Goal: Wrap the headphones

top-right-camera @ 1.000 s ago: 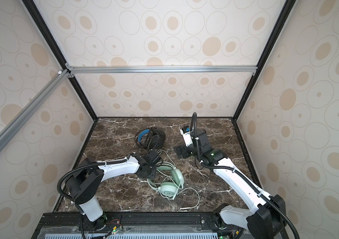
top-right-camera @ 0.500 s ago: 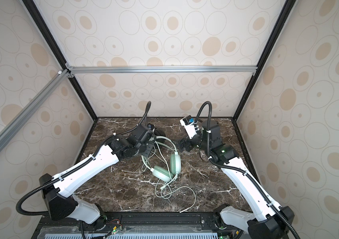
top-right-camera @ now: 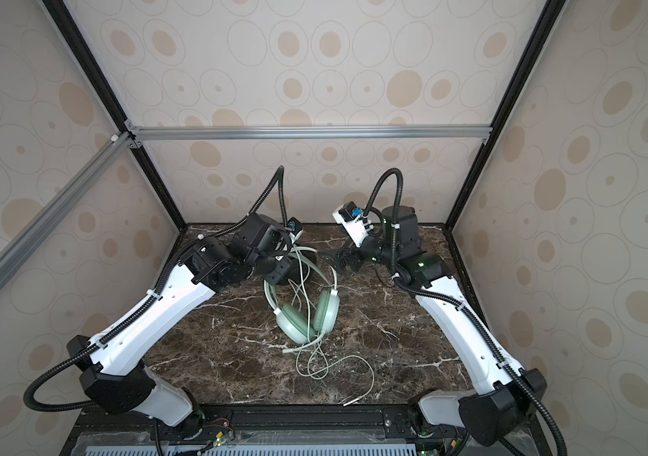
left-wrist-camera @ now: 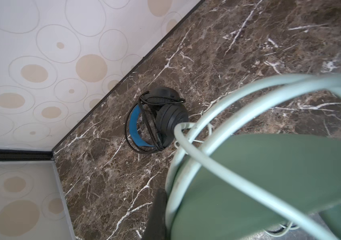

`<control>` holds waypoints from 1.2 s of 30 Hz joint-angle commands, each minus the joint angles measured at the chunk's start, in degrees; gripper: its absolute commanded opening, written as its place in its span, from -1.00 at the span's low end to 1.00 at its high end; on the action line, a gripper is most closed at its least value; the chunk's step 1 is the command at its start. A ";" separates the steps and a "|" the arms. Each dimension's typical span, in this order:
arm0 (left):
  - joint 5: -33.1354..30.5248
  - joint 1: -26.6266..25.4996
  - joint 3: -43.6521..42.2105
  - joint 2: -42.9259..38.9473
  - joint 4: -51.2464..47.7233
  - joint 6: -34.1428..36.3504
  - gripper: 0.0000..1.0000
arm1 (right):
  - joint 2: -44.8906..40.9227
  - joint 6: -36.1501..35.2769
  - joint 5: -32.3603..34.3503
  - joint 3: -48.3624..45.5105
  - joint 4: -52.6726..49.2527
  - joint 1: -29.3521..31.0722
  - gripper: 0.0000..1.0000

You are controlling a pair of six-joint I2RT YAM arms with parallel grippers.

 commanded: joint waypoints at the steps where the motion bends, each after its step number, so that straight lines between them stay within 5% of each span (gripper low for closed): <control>1: 5.96 -0.06 1.12 -2.45 1.32 1.66 -1.00 | 0.19 -2.23 -3.69 1.65 -0.16 -1.25 0.95; 3: 6.64 -0.15 1.05 -3.22 1.49 1.45 -1.00 | -0.27 -2.51 -2.93 0.21 0.14 -2.57 0.95; 7: 9.01 -0.21 2.44 -3.00 -0.07 0.50 -1.00 | -2.28 7.64 -8.25 -9.02 13.22 -11.21 0.95; 15: 10.51 -1.04 8.12 -0.38 -2.05 -1.00 -1.00 | 1.13 15.54 -15.14 -19.91 27.66 -12.94 0.95; 19: 11.35 -1.09 11.16 0.65 -2.17 -2.10 -1.00 | 1.06 20.01 -19.99 -23.37 33.88 -12.11 0.98; 36: 13.76 -2.24 13.79 2.17 -0.41 -3.82 -1.00 | 11.95 25.64 -19.85 -22.21 45.57 -0.60 0.95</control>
